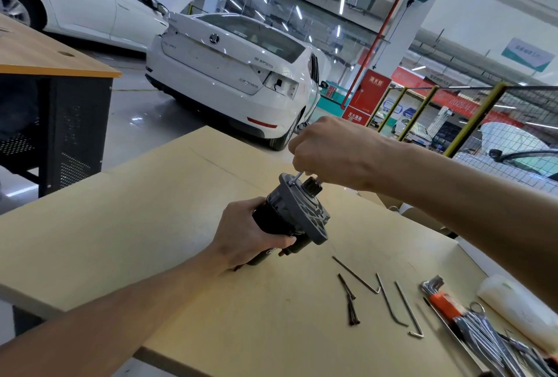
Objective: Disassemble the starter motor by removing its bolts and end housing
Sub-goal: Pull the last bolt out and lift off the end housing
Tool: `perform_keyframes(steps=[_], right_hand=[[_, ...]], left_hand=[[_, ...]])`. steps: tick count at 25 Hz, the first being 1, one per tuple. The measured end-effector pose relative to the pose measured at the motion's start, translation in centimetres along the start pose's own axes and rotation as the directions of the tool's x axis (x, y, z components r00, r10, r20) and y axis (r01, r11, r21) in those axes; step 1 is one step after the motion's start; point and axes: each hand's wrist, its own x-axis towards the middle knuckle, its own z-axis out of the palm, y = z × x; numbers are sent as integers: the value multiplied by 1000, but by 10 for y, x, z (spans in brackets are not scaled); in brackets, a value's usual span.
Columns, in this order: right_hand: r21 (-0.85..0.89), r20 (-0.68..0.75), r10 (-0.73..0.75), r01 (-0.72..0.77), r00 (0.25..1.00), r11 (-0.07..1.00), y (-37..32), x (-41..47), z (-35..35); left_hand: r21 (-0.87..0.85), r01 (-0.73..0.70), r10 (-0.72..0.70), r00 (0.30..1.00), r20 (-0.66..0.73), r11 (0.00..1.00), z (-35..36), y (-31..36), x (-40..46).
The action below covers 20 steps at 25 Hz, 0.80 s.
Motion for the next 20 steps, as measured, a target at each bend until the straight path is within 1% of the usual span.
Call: perform_keyframes(steps=[3, 4, 6, 7, 8, 11, 13, 17, 20], right_hand=[[35, -14, 5, -5, 1000, 999, 2, -2, 6], [49, -43, -17, 19, 999, 999, 2, -3, 9], [38, -56, -37, 39, 998, 999, 4, -3, 15], [47, -47, -30, 32, 998, 998, 5, -3, 19], [96, -39, -17, 21, 999, 995, 7, -3, 22], [232, 70, 12, -28, 997, 972, 10, -5, 25], [210, 68, 1, -15, 998, 978, 9, -6, 24], [63, -50, -63, 67, 997, 996, 1, -10, 20], [-21, -62, -90, 89, 994, 996, 0, -8, 18]], left_hand=[[3, 4, -4, 1000, 8, 1000, 0, 0, 1], [-3, 7, -7, 1000, 13, 1000, 0, 0, 0], [-4, 3, -3, 1000, 23, 1000, 0, 2, -1], [-1, -1, 1, 1000, 23, 1000, 0, 3, -1], [-1, -2, 2, 1000, 19, 1000, -1, 3, -1], [-8, -2, 2, 1000, 4, 1000, -1, 2, 0], [2, -9, 9, 1000, 18, 1000, -1, 3, 0], [14, -11, 11, 1000, 23, 1000, -1, 3, -1], [5, -2, 2, 1000, 13, 1000, -1, 3, 0]])
